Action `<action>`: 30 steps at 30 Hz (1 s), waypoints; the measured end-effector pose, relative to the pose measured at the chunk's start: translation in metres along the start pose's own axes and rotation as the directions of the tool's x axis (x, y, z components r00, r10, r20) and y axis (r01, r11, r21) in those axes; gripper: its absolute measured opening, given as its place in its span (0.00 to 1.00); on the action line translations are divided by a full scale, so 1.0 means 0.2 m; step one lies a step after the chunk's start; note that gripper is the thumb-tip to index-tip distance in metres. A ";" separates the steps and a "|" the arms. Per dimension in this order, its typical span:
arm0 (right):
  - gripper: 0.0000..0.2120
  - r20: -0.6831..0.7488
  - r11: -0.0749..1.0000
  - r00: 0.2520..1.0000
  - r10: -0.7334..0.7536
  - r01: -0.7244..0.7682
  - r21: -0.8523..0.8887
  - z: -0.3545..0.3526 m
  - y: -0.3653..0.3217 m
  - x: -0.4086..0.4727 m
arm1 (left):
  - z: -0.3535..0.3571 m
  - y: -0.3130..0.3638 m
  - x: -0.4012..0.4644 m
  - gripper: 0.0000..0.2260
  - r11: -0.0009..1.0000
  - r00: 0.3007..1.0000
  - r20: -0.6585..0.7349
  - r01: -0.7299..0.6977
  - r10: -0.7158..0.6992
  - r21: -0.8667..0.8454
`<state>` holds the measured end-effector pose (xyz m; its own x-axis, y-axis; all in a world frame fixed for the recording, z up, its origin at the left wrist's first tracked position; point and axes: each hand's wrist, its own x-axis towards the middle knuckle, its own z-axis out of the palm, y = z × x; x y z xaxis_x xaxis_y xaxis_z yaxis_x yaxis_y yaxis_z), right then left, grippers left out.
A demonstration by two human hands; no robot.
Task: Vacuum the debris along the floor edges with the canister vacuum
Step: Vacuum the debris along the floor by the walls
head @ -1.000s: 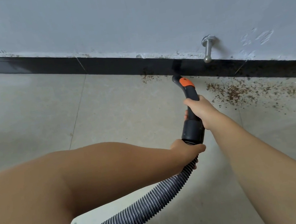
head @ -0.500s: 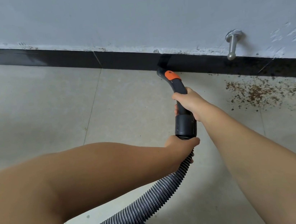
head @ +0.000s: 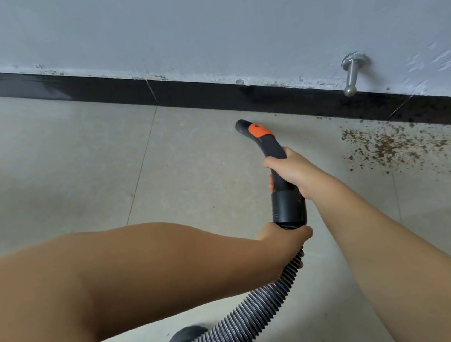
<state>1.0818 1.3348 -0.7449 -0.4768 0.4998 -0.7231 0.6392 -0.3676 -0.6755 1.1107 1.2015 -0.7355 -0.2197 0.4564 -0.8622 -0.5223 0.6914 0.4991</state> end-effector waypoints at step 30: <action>0.13 -0.236 0.997 0.972 -0.021 0.037 0.064 -0.17 0.06 0.07 | 0.07 0.05 0.12 0.07 0.992 0.999 0.041 -0.028 0.023 0.123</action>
<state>1.1039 1.3640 -0.7581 -0.3343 0.6782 -0.6544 0.5809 -0.3986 -0.7097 1.1118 1.2275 -0.7490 -0.1981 0.4950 -0.8460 -0.4104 0.7419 0.5302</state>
